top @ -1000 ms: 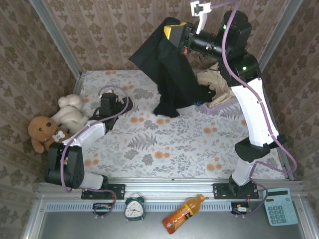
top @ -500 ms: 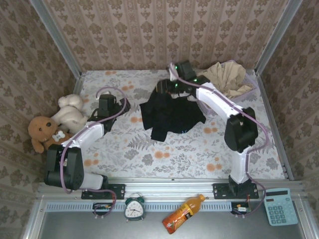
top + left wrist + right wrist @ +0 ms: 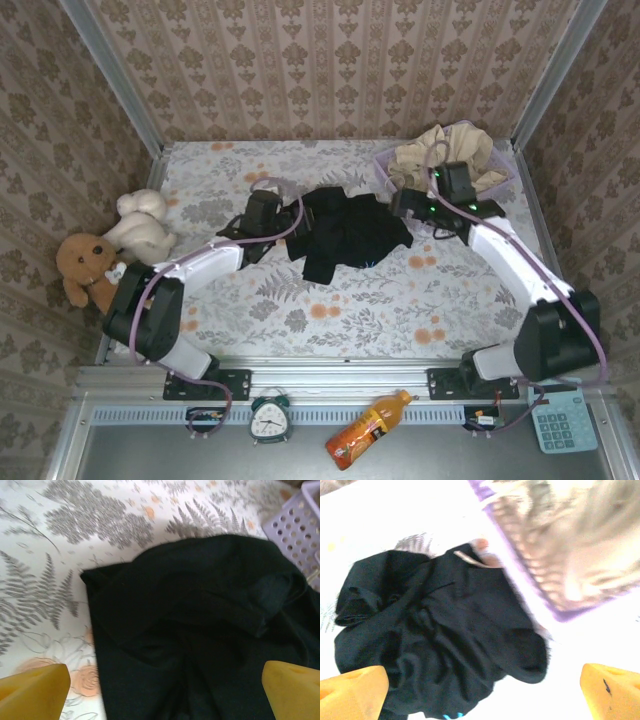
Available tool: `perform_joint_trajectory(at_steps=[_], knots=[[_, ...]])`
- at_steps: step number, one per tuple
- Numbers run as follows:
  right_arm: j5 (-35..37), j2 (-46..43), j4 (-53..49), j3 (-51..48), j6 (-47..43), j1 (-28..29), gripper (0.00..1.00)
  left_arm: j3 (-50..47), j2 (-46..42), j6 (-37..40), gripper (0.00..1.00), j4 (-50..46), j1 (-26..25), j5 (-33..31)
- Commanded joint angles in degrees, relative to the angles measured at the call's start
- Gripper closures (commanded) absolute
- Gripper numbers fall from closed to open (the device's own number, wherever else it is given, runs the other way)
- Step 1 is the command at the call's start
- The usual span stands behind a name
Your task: Fold and stack the mixed laundry pile
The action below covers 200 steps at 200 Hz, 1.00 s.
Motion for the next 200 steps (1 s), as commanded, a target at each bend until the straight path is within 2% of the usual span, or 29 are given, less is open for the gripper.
perform_joint_trajectory(at_steps=[1, 26, 81, 95, 129, 156, 200], knots=[[-0.7, -0.6, 2.6, -6.6, 1.9, -3.7, 0.0, 2.4, 1.5, -2.4, 0.0, 2.4, -0.2, 0.7], [-3.3, 1.6, 10.2, -9.0, 3.8, -5.7, 0.0, 3.1, 1.5, -2.9, 0.0, 2.1, -0.2, 0.7], [-10.0, 18.1, 28.9, -6.5, 13.7, -5.5, 0.06, -0.9, -4.2, -3.0, 0.0, -0.4, -0.2, -3.7], [-7.6, 21.1, 30.0, -3.8, 14.5, -4.8, 0.09, -1.8, -5.7, -2.8, 0.0, -1.5, -0.2, -4.9], [4.4, 25.1, 34.0, -1.3, 22.2, -4.6, 0.18, -2.3, -8.1, -1.7, 0.0, -4.0, 0.0, -6.8], [6.7, 29.3, 39.1, 1.1, 26.8, -4.9, 0.22, -2.9, -9.3, -1.9, 0.0, -3.9, 0.1, -7.8], [13.4, 33.3, 40.7, 3.5, 32.6, -6.1, 0.22, -3.1, -9.9, -1.4, 0.0, -5.1, 0.3, -8.1]])
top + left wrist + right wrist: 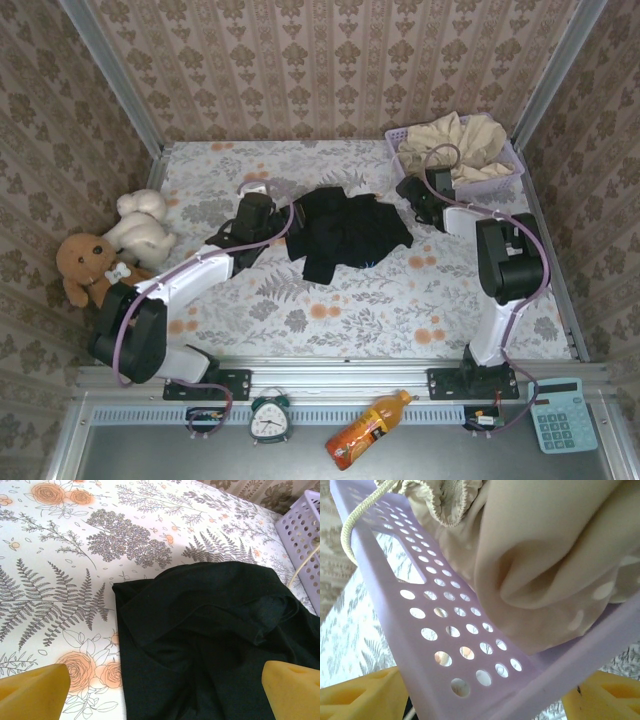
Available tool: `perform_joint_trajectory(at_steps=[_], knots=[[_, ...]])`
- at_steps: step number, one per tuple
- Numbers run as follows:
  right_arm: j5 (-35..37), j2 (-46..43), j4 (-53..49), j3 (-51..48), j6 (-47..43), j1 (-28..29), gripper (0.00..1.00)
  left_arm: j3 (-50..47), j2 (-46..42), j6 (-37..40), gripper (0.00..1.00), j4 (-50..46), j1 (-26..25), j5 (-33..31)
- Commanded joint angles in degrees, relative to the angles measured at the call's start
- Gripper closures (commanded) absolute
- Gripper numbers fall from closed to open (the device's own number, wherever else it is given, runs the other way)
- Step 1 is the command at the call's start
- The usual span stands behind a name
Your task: Fold and stack the mixed laundry pile
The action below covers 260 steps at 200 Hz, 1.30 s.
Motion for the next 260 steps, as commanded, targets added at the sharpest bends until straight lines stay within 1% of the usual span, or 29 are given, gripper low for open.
perform_joint_trajectory(at_steps=[1, 21, 33, 45, 70, 86, 96, 112, 130, 142, 152, 165, 177, 192, 208, 229, 248, 260], knots=[[8.0, 1.5, 3.8, 1.3, 5.9, -1.5, 0.22, -0.7, -1.7, 0.7, 0.0, -2.3, 0.6, -1.5], [12.0, 0.6, 4.0, 0.8, 7.8, -2.5, 0.22, -0.7, -1.5, 1.5, 0.0, -2.9, 0.7, -1.6], [12.8, 0.4, 4.2, 1.2, 7.2, -3.3, 0.22, -0.4, -1.1, 1.7, 0.0, -3.2, 0.7, -1.3], [13.0, 0.5, 1.8, 3.1, 6.3, -4.2, 0.19, -0.1, -0.5, 2.0, 0.0, -3.1, 0.8, -0.9], [10.1, 0.5, -0.3, 6.1, 2.7, -5.8, 0.18, 0.5, 0.9, 2.6, 0.0, -2.5, 0.8, 1.1], [5.6, -1.1, -1.7, 6.8, -1.7, -5.8, 0.16, 0.9, 2.5, 3.5, 0.0, -1.5, 0.9, 2.6], [2.4, -3.1, -4.5, 6.4, -4.4, -5.5, 0.14, 1.3, 3.8, 4.5, 0.0, -0.5, 1.2, 4.0], [-2.3, -8.0, -7.6, 3.7, -8.4, -4.5, 0.13, 1.6, 6.0, 5.5, 0.0, 1.6, 2.3, 7.8], [-5.0, -14.9, -13.6, -0.2, -14.3, -0.8, 0.12, 1.7, 8.1, 4.8, 0.0, 5.9, 3.9, 14.3], [-4.3, -18.3, -19.5, -1.2, -17.9, 2.7, 0.11, 1.6, 8.9, 4.9, 0.0, 10.0, 3.9, 19.2], [-2.7, -20.8, -23.8, -2.4, -19.0, 5.1, 0.1, 1.9, 9.5, 5.0, 0.02, 13.1, 3.5, 23.3], [-3.2, -23.5, -25.4, -5.0, -18.9, 6.5, 0.1, 2.5, 10.7, 6.0, 0.07, 15.1, 2.5, 27.8], [-3.9, -25.7, -25.5, -8.2, -17.8, 6.8, 0.1, 2.8, 11.8, 6.9, 0.1, 14.9, 1.7, 30.1], [-4.3, -26.9, -23.0, -11.6, -19.5, 6.9, 0.1, 2.4, 12.8, 7.4, 0.1, 14.1, 0.6, 29.9], [-4.1, -25.9, -23.1, -11.7, -23.1, 6.9, 0.12, 1.7, 13.7, 7.8, 0.11, 13.5, -0.2, 28.1], [-6.7, -22.5, -22.1, -10.8, -26.0, 6.8, 0.17, 1.3, 15.4, 7.5, 0.13, 14.7, -1.1, 27.8], [-11.2, -18.6, -20.2, -10.3, -25.8, 7.0, 0.22, 2.1, 17.6, 7.5, 0.13, 15.6, -1.9, 27.5], [-11.8, -16.2, -19.6, -9.8, -25.0, 7.1, 0.24, 2.6, 18.9, 7.2, 0.13, 16.6, -2.1, 26.9]])
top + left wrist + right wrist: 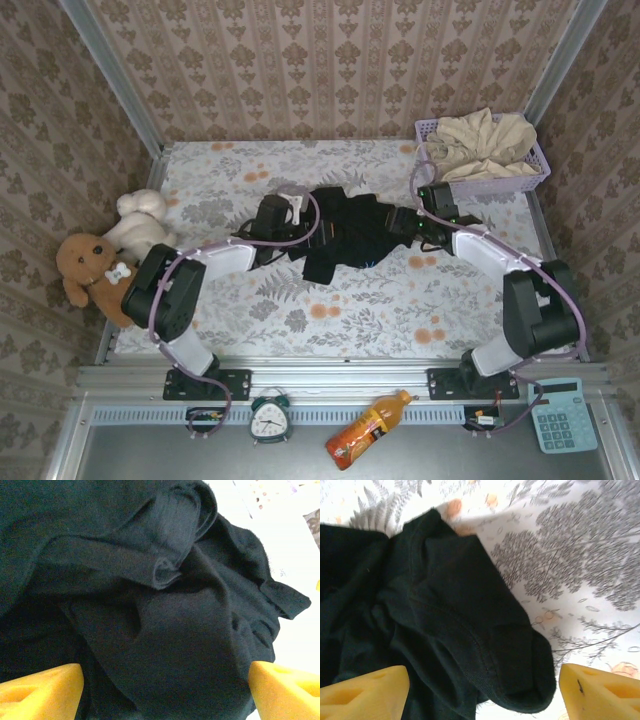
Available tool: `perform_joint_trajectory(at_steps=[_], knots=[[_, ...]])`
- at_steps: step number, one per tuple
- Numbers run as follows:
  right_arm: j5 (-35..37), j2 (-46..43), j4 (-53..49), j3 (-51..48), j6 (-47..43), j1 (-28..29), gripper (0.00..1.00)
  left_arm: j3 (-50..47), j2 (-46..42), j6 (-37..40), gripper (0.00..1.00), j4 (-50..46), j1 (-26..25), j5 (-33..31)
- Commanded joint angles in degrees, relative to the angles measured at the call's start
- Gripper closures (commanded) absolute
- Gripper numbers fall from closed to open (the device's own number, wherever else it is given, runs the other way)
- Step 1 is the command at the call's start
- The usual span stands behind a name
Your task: Fold and stack the mixed laundry pile
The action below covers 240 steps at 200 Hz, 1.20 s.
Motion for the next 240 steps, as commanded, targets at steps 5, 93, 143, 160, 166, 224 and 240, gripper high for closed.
perform_joint_trajectory(at_steps=[5, 93, 143, 160, 166, 224, 240], knots=[[-5.1, 5.7, 1.8, 1.4, -1.4, 0.3, 0.25, 1.6, 3.0, 0.7, 0.14, 3.2, -0.9, -0.1], [0.4, -8.4, -9.3, 7.3, -2.5, -2.4, 1.0, 12.9, -13.0, 9.6, 1.0, -26.9, 0.1, -18.8], [-10.8, -12.4, -16.9, 26.5, -5.8, -2.3, 1.0, 26.7, -23.8, 18.8, 1.0, -33.1, 5.9, -26.3], [-16.3, -12.5, -17.6, 34.2, -5.0, -1.7, 1.0, 32.0, -25.7, 20.8, 1.0, -33.8, 9.1, -29.4], [-17.6, -12.4, -17.9, 36.5, -4.6, -1.1, 1.0, 33.5, -26.3, 21.1, 1.0, -34.0, 9.9, -30.1], [-22.6, -17.8, -17.4, 41.8, 0.6, 9.7, 1.0, 44.1, -29.9, 24.2, 1.0, -33.1, 11.2, -31.3], [-19.1, -20.6, -17.3, 40.4, 1.1, 9.8, 1.0, 46.2, -28.7, 24.2, 1.0, -33.9, 11.2, -28.7]])
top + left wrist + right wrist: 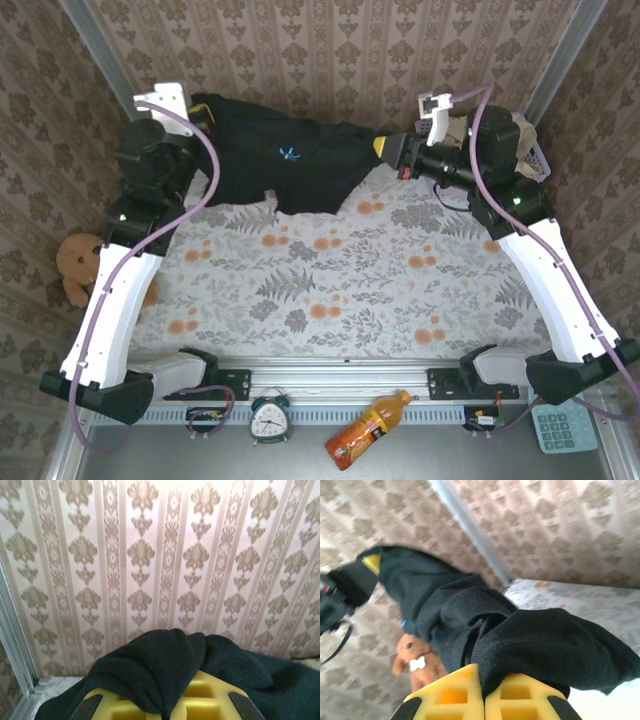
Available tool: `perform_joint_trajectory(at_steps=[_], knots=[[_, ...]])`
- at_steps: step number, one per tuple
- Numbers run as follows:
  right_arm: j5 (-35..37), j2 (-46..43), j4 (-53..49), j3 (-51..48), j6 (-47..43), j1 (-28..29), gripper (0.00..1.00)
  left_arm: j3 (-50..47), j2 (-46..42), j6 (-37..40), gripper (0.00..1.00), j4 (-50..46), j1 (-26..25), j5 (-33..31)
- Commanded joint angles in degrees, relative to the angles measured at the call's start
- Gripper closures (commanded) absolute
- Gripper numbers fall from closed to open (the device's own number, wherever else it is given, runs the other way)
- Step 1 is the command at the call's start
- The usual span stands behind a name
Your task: Fold and stack the mixed laundry pile
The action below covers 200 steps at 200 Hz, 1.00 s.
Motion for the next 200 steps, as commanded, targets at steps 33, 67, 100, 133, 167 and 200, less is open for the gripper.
perform_joint_trajectory(at_steps=[33, 67, 100, 133, 167, 200], knots=[[16.2, -4.5, -4.4, -2.6, -2.8, 0.2, 1.0, 4.9, 7.0, 0.5, 1.0, -4.2, 0.7, 4.9], [20.0, 4.8, -2.9, -8.3, -1.5, -7.3, 0.98, -2.1, 16.5, -4.5, 1.0, -3.7, 3.2, 8.2], [15.2, 18.8, 12.2, -16.4, -0.6, -13.9, 0.38, -1.7, 32.0, -9.7, 0.02, -5.6, 6.2, 15.2], [15.3, 22.1, 11.0, -19.3, -3.0, -13.3, 0.2, -5.3, 32.9, -11.2, 0.0, -5.4, 5.5, 17.2], [17.6, 15.4, 4.0, -29.8, -3.6, -11.8, 0.2, -19.6, 23.9, -13.5, 0.01, -3.5, 1.9, 17.5], [20.1, 10.0, 0.3, -38.8, -0.8, -7.4, 0.2, -32.4, 18.8, -20.5, 0.13, -1.2, -4.3, 17.8]])
